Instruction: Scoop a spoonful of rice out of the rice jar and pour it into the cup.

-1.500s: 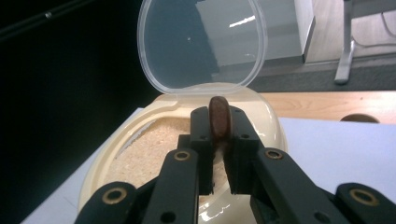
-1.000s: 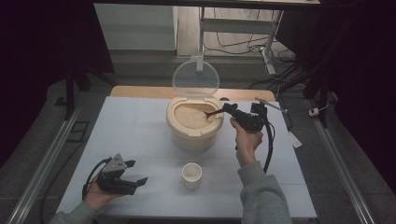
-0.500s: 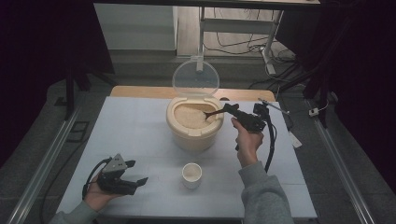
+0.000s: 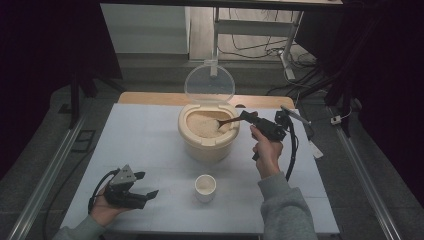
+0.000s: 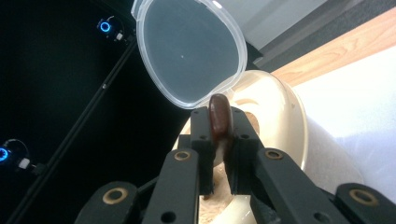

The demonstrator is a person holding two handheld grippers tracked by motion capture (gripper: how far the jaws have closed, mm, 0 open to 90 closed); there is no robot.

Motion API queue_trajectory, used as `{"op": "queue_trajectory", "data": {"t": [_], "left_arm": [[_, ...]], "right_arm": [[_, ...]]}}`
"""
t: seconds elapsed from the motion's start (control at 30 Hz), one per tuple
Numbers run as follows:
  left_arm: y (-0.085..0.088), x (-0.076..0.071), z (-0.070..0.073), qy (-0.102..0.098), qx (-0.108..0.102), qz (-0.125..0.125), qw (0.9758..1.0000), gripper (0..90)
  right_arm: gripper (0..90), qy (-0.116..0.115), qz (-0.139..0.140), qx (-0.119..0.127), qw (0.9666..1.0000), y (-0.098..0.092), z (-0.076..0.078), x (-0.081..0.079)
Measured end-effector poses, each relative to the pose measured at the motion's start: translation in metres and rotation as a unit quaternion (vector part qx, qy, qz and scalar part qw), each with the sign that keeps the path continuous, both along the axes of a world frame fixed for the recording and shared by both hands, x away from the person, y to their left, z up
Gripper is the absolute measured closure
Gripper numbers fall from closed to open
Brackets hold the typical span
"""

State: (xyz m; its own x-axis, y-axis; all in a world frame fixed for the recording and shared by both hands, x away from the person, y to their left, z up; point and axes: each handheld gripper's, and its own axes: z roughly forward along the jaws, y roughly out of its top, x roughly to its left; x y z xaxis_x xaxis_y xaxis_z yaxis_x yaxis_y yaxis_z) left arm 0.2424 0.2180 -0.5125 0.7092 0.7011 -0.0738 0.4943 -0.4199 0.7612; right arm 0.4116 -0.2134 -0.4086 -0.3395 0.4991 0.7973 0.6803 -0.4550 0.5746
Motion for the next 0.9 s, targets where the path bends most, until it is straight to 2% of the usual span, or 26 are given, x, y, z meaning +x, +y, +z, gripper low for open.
{"op": "queue_trajectory", "data": {"t": [0.07,0.23,0.63,0.9], "left_arm": [[0.000,0.000,0.000,0.000,0.001,0.000,1.0000,18.1],[0.000,0.000,0.000,0.000,0.001,0.000,1.0000,18.1],[-0.001,0.001,0.000,-0.001,0.003,-0.002,1.0000,18.1],[-0.002,0.000,0.000,-0.001,0.004,-0.002,1.0000,18.2]], "right_arm": [[83.0,0.008,-0.006,0.002,0.9999,-0.001,-0.001,0.000],[83.0,0.023,-0.012,0.028,0.9993,-0.006,-0.003,0.002],[83.1,0.011,-0.015,0.035,0.9992,-0.013,0.003,0.001],[83.1,0.025,-0.012,0.046,0.9985,-0.015,0.003,0.002]]}}
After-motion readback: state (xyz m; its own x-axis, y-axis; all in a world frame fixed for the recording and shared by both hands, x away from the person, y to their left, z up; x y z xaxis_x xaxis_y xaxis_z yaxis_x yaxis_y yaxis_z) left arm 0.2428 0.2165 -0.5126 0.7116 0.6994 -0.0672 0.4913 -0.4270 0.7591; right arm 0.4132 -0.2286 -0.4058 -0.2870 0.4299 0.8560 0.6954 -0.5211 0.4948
